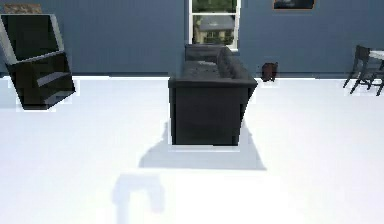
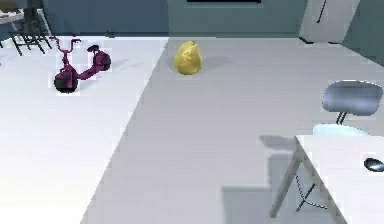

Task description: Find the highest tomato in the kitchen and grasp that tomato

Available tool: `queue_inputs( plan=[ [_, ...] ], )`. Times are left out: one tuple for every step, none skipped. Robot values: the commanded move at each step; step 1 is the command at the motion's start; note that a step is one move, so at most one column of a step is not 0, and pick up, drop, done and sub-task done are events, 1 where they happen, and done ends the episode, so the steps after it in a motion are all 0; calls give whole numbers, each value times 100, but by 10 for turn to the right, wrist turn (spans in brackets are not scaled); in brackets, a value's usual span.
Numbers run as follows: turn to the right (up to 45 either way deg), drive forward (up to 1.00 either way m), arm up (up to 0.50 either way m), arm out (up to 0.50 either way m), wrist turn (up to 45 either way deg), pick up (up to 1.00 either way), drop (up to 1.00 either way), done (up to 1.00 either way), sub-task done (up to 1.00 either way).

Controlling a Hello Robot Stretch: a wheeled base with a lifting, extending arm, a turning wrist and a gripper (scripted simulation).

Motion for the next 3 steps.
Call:
queue_inputs(
  plan=[
    [-450, 0, 0, 0, 0, 0, 0, 0, 0],
    [-390, 0, 0, 0, 0, 0, 0, 0, 0],
    [0, 100, 0, 0, 0, 0, 0, 0, 0]
  ],
)
